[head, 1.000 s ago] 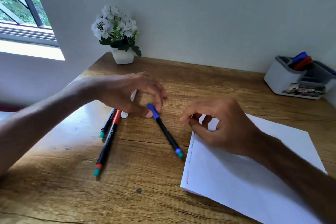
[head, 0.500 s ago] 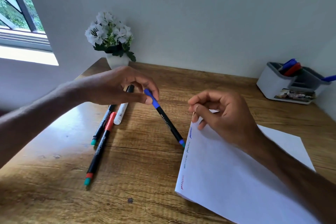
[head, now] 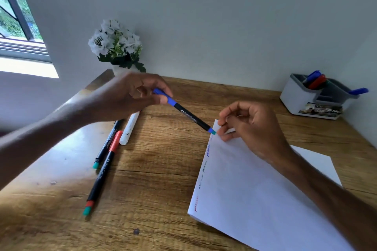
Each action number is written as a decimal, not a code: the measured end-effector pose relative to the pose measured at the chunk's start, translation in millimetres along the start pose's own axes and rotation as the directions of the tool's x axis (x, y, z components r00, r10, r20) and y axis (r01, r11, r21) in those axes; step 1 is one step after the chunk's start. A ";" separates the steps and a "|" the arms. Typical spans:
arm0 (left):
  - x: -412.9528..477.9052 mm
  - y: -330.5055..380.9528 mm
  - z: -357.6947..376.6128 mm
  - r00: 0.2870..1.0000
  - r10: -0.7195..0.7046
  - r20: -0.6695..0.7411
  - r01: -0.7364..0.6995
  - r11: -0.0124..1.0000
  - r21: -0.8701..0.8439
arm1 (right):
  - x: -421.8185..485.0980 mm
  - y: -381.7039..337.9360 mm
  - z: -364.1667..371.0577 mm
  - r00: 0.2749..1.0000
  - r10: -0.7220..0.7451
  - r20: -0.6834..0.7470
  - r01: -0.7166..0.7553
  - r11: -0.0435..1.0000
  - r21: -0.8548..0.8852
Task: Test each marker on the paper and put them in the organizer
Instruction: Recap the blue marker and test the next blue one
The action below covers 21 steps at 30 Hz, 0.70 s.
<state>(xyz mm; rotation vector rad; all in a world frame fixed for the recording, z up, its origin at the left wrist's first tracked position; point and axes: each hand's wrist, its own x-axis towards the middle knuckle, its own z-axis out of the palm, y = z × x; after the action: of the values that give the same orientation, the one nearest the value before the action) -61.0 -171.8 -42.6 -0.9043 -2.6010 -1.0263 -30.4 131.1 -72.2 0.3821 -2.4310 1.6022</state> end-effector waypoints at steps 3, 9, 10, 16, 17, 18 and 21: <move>-3.7 9.3 25.8 0.997 0.045 -0.059 -0.042 0.998 0.049 | 2.1 -5.8 -7.3 0.999 -0.048 -0.015 0.048 0.999 0.009; -14.4 41.3 57.1 0.970 0.176 -0.167 -0.163 0.983 0.090 | -11.1 -28.2 -6.4 0.899 -0.324 0.296 0.429 0.790 -0.438; -16.6 45.8 60.4 0.966 0.182 -0.182 -0.170 0.982 0.080 | -13.5 -30.0 -2.4 0.881 -0.321 0.347 0.454 0.779 -0.432; -22.9 49.7 71.6 0.978 0.172 -0.118 -0.160 0.982 0.105 | -11.8 -24.2 1.9 0.845 -0.318 0.431 0.503 0.745 -0.438; -22.9 47.5 71.5 0.980 0.175 -0.098 -0.160 0.976 0.148 | -11.1 -23.1 0.9 0.845 -0.316 0.431 0.506 0.734 -0.453; -23.1 46.1 71.1 0.981 0.179 -0.078 -0.162 0.968 0.189 | -11.3 -22.7 0.7 0.848 -0.317 0.425 0.506 0.723 -0.470; -23.6 45.5 69.8 0.973 0.227 -0.041 -0.208 0.941 0.267 | -14.7 -23.2 3.1 0.858 -0.342 0.383 0.508 0.673 -0.537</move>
<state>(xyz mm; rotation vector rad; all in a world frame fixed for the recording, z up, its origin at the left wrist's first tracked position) -12.1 -109.8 -78.4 -1.0371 -2.4332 -0.6283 -9.0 121.0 -57.9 0.9872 -2.5942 0.5148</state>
